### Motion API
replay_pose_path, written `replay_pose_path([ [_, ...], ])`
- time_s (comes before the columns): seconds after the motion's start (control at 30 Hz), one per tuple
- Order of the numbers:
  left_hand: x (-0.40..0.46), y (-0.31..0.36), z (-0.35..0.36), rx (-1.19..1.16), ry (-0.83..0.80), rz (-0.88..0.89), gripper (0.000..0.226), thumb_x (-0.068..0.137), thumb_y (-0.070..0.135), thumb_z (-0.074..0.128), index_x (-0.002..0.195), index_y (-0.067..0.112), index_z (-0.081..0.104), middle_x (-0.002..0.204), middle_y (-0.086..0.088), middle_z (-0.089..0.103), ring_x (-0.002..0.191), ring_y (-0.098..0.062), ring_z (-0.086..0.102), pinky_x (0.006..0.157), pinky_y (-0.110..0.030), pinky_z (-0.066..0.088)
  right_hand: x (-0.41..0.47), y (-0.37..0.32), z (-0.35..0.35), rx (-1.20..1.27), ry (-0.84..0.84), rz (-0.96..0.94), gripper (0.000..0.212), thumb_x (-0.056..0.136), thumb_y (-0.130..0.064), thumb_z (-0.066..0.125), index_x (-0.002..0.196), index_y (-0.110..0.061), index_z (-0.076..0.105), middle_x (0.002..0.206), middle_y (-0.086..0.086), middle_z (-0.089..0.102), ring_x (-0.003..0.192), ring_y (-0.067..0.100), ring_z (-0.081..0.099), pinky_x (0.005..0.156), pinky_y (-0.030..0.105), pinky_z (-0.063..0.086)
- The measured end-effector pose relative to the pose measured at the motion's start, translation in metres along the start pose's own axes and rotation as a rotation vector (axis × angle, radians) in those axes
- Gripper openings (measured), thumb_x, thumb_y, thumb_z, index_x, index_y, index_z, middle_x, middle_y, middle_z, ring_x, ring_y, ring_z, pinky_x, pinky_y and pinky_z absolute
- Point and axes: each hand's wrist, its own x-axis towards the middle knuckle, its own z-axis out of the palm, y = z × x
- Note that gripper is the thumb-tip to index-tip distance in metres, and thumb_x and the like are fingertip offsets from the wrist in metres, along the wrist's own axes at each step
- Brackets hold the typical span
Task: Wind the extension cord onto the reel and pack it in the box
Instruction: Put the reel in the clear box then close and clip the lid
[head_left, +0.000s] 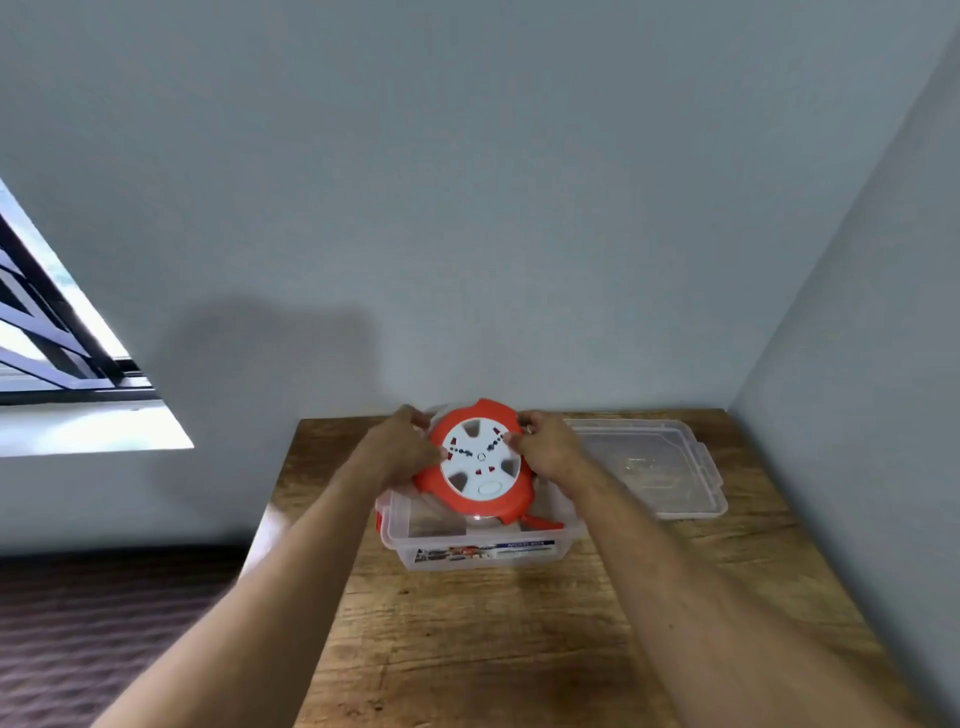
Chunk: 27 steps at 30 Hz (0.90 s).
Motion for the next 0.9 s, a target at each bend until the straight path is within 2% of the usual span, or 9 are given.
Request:
replay_pose_path([
  [0.07, 0.000, -0.001, 0.008, 0.129, 0.033, 0.018, 0.052, 0.096, 0.040, 0.065, 0.141, 0.017, 0.051, 0.122, -0.014, 0.072, 0.085, -0.035, 0.079, 0.081, -0.043, 0.065, 0.003, 0.003, 0.004, -0.063, 0.027, -0.040, 0.048, 0.092, -0.017, 0.069, 0.138, -0.012, 0.054, 0.131, 0.008, 0.063, 0.098, 0.015, 0.062, 0.064, 0.015, 0.046],
  [0.13, 0.002, 0.002, 0.012, 0.216, 0.077, 0.001, 0.055, 0.099, 0.047, 0.057, 0.142, 0.014, 0.051, 0.128, -0.017, 0.072, 0.092, -0.039, 0.077, 0.091, -0.046, 0.062, 0.006, 0.003, 0.007, -0.122, 0.068, -0.066, 0.048, 0.090, -0.018, 0.072, 0.135, -0.012, 0.056, 0.128, 0.005, 0.065, 0.092, 0.011, 0.059, 0.057, 0.007, 0.039],
  [0.2, 0.003, 0.007, 0.015, 0.328, 0.090, -0.019, 0.057, 0.101, 0.050, 0.051, 0.141, 0.009, 0.050, 0.127, -0.019, 0.072, 0.097, -0.038, 0.076, 0.093, -0.044, 0.060, 0.007, 0.004, 0.008, -0.140, 0.090, -0.033, 0.048, 0.087, -0.020, 0.074, 0.130, -0.015, 0.054, 0.123, 0.003, 0.066, 0.082, 0.008, 0.057, 0.046, 0.007, 0.033],
  [0.3, 0.003, 0.008, 0.020, 0.480, 0.072, 0.012, 0.055, 0.104, 0.050, 0.047, 0.129, 0.004, 0.063, 0.123, -0.016, 0.075, 0.108, -0.034, 0.074, 0.098, -0.043, 0.057, 0.007, 0.011, 0.009, -0.213, 0.032, -0.001, 0.042, 0.083, -0.021, 0.075, 0.120, -0.017, 0.055, 0.111, 0.001, 0.068, 0.069, 0.001, 0.056, 0.046, 0.012, 0.037],
  [0.47, 0.006, 0.003, 0.029, 0.576, 0.069, 0.064, 0.056, 0.105, 0.055, 0.043, 0.106, 0.007, 0.072, 0.102, -0.009, 0.077, 0.085, -0.025, 0.071, 0.087, -0.037, 0.059, 0.007, 0.014, 0.007, -0.303, -0.019, -0.037, 0.030, 0.083, -0.026, 0.074, 0.110, -0.019, 0.063, 0.092, -0.005, 0.066, 0.071, 0.003, 0.058, 0.055, 0.019, 0.042],
  [0.57, 0.005, -0.001, 0.032, 0.641, 0.136, 0.106, 0.048, 0.104, 0.048, 0.051, 0.104, 0.006, 0.074, 0.102, -0.009, 0.078, 0.094, -0.026, 0.075, 0.085, -0.036, 0.061, 0.006, 0.013, 0.009, -0.396, -0.031, -0.065, 0.006, 0.083, -0.026, 0.072, 0.084, -0.023, 0.068, 0.071, -0.012, 0.062, 0.065, 0.002, 0.058, 0.057, 0.021, 0.045],
  [0.6, 0.003, -0.002, 0.034, 0.672, 0.160, 0.124, 0.044, 0.103, 0.046, 0.054, 0.104, 0.006, 0.074, 0.104, -0.009, 0.079, 0.097, -0.027, 0.075, 0.083, -0.035, 0.061, 0.005, 0.014, 0.011, -0.429, -0.033, -0.073, 0.006, 0.084, -0.026, 0.071, 0.081, -0.022, 0.069, 0.067, -0.012, 0.060, 0.062, 0.003, 0.059, 0.056, 0.021, 0.046],
  [0.77, -0.006, -0.005, 0.040, 0.656, 0.262, 0.142, 0.035, 0.099, 0.042, 0.065, 0.103, 0.009, 0.076, 0.101, -0.009, 0.080, 0.094, -0.027, 0.076, 0.079, -0.036, 0.063, 0.000, 0.012, 0.013, -0.578, 0.065, -0.120, 0.017, 0.084, -0.029, 0.073, 0.092, -0.014, 0.077, 0.080, 0.001, 0.073, 0.074, 0.015, 0.066, 0.069, 0.028, 0.053],
  [0.9, -0.013, 0.001, 0.043, 0.558, 0.342, 0.190, 0.022, 0.094, 0.027, 0.067, 0.101, 0.010, 0.078, 0.098, -0.010, 0.079, 0.089, -0.029, 0.076, 0.069, -0.033, 0.058, -0.005, 0.008, 0.007, -0.501, 0.124, -0.133, 0.022, 0.085, -0.036, 0.073, 0.088, -0.015, 0.077, 0.080, 0.000, 0.072, 0.071, 0.014, 0.065, 0.071, 0.028, 0.051],
])
